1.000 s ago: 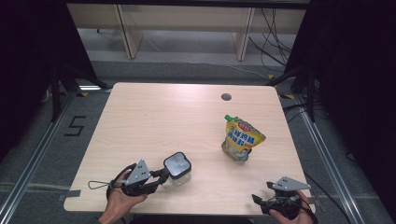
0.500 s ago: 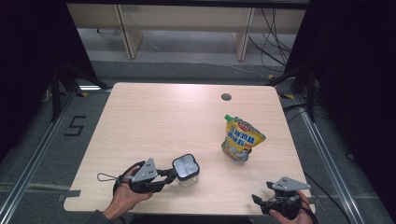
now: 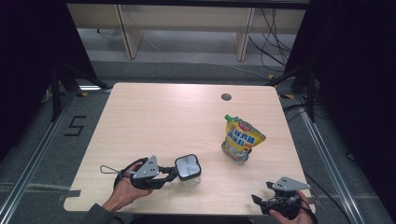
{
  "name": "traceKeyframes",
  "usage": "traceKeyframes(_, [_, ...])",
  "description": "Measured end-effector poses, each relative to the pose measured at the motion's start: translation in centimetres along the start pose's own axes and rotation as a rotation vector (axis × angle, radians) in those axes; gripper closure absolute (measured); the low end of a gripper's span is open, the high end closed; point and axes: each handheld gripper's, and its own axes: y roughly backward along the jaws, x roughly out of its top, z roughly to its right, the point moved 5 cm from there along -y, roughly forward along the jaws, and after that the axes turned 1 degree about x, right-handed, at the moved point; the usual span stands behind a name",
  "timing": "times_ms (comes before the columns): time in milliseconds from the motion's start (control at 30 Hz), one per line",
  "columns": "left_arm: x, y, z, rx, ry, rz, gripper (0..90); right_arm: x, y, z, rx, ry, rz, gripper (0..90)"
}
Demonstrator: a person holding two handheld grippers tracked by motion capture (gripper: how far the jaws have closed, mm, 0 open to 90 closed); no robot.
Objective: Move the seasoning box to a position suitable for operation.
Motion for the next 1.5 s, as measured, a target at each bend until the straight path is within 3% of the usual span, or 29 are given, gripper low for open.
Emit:
traceKeyframes(33, [0.0,0.0,0.1,0.006,0.019,-0.004,71.2,0.0,0.0,0.0,0.001,0.001,0.0,24.2])
traceKeyframes(100, [-0.1,0.1,-0.1,0.011,0.022,-0.005,70.8,-0.1,0.1,-0.1,0.002,-0.017,-0.013,24.2])
traceKeyframes(133, [-0.1,0.1,-0.1,0.011,0.022,-0.005,70.6,0.0,0.1,0.0,0.002,-0.004,-0.01,24.2])
traceKeyframes(167, [-0.2,0.2,-0.3,0.023,0.032,-0.013,70.4,-0.1,0.1,-0.1,0.002,-0.017,-0.013,24.2])
traceKeyframes(233, [-0.2,0.2,-0.4,0.045,0.056,-0.003,69.6,0.0,0.0,0.0,0.005,0.01,-0.001,24.2])
traceKeyframes(500, [-0.6,0.6,-1.1,0.094,0.112,-0.012,65.9,-0.1,0.1,0.0,0.004,-0.009,-0.01,24.2])
traceKeyframes(567, [-0.8,0.7,-1.0,0.096,0.153,0.0,63.7,-0.1,0.1,0.0,0.008,-0.008,-0.016,24.2])
traceKeyframes(667, [-0.9,1.0,-1.0,0.098,0.164,0.004,59.3,-0.1,0.0,-0.1,0.002,-0.007,-0.006,24.2])
traceKeyframes(700, [-0.8,1.5,-1.0,0.099,0.175,0.007,56.9,0.0,0.0,0.1,-0.001,0.02,0.004,24.2])
traceKeyframes(833, [-0.5,2.6,-0.5,0.075,0.206,0.02,51.8,-0.1,0.1,0.0,0.008,-0.011,-0.016,24.2])
traceKeyframes(867, [-0.5,2.9,-0.6,0.071,0.187,0.014,50.3,-0.1,0.1,0.1,0.015,-0.001,-0.009,24.2])
traceKeyframes(900, [-0.3,3.2,-0.3,0.067,0.223,0.027,48.2,-0.1,0.1,0.1,0.014,0.001,-0.007,24.2])
traceKeyframes(933, [-0.3,3.2,-0.3,0.067,0.223,0.027,46.5,-0.1,0.1,0.1,0.013,0.003,-0.003,24.2])
traceKeyframes(967, [0.0,3.6,0.0,0.072,0.249,0.039,44.7,-0.1,0.1,0.2,-0.002,-0.002,-0.01,24.2])
traceKeyframes(1000, [0.2,3.9,0.0,0.073,0.238,0.041,43.5,-0.2,0.2,0.0,-0.004,-0.025,-0.013,24.2])
traceKeyframes(1067, [0.3,4.1,0.1,0.073,0.25,0.041,41.6,-0.2,0.1,0.1,-0.002,-0.012,-0.012,24.2])
traceKeyframes(1233, [1.2,4.6,0.4,0.072,0.297,0.061,41.8,-0.3,0.1,0.2,0.007,0.002,-0.012,24.1])
traceKeyframes(1333, [1.2,4.8,0.4,0.078,0.292,0.049,43.0,-0.3,0.2,0.2,0.003,-0.012,-0.011,24.1])
traceKeyframes(1500, [1.4,4.9,0.1,0.086,0.321,0.065,45.5,-0.3,0.2,0.2,0.004,-0.01,-0.01,24.1])
